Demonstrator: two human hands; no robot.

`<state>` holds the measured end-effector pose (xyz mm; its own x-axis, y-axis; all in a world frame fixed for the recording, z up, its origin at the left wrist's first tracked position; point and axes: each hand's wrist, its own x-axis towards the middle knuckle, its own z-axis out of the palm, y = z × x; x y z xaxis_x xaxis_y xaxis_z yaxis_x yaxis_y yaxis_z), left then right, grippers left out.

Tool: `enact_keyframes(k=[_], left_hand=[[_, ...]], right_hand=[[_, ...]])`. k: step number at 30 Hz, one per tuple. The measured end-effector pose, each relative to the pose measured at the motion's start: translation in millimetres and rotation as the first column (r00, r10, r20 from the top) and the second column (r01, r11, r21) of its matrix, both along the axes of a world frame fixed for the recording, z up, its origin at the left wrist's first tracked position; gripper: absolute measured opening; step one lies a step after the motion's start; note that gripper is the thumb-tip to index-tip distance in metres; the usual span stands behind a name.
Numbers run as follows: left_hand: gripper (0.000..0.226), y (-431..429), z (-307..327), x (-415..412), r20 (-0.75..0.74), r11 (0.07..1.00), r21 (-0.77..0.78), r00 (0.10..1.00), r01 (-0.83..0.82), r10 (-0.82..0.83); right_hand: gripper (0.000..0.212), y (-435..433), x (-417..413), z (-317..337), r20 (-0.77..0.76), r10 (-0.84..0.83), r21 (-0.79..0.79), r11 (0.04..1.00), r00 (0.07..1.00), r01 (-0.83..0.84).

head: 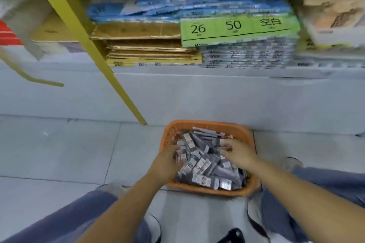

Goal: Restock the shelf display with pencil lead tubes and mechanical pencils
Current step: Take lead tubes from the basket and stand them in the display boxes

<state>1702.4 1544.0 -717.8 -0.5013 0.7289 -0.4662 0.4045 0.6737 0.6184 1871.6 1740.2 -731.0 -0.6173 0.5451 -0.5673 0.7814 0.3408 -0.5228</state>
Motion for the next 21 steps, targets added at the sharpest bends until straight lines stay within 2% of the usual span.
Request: enact_keyframes(k=[2, 5, 7, 9, 12, 16, 21], left_hand=[[0.051, 1, -25, 3, 0.03, 0.996, -0.014, 0.996, -0.083, 0.083], [0.053, 1, -53, 6, 0.054, 0.979, -0.013, 0.978, -0.201, 0.202], [0.061, 1, -64, 9, 0.117, 0.962, -0.01, 0.955, -0.272, 0.271], [0.065, 1, -73, 12, 0.185, 0.946, -0.027, 0.929, -0.322, 0.322], [0.054, 8, -84, 14, 0.148, 0.933, -0.069, 0.922, -0.352, 0.359], [0.04, 24, -91, 16, 0.103, 0.854, -0.18, 0.854, -0.488, 0.51], [0.026, 29, -98, 16, 0.142, 0.806, -0.18, 0.796, -0.564, 0.588]], right_hand=[[0.043, -4, -3, -26, 0.008, -0.044, -0.027, 0.999, 0.999, 0.044], [0.051, -8, -23, -54, -0.01, -0.024, 0.035, 0.999, 1.0, 0.025], [0.057, -13, -40, -68, -0.006, 0.023, 0.064, 0.998, 1.0, -0.023], [0.061, -18, -54, -80, 0.009, 0.0, 0.058, 0.998, 1.0, 0.0], [0.045, -19, -62, -89, 0.002, -0.106, 0.053, 0.993, 0.994, 0.106], [0.029, -6, -51, -88, -0.035, -0.169, -0.009, 0.986, 0.985, 0.169], [0.03, 7, -34, -65, -0.124, -0.169, -0.053, 0.985, 0.978, 0.163]])
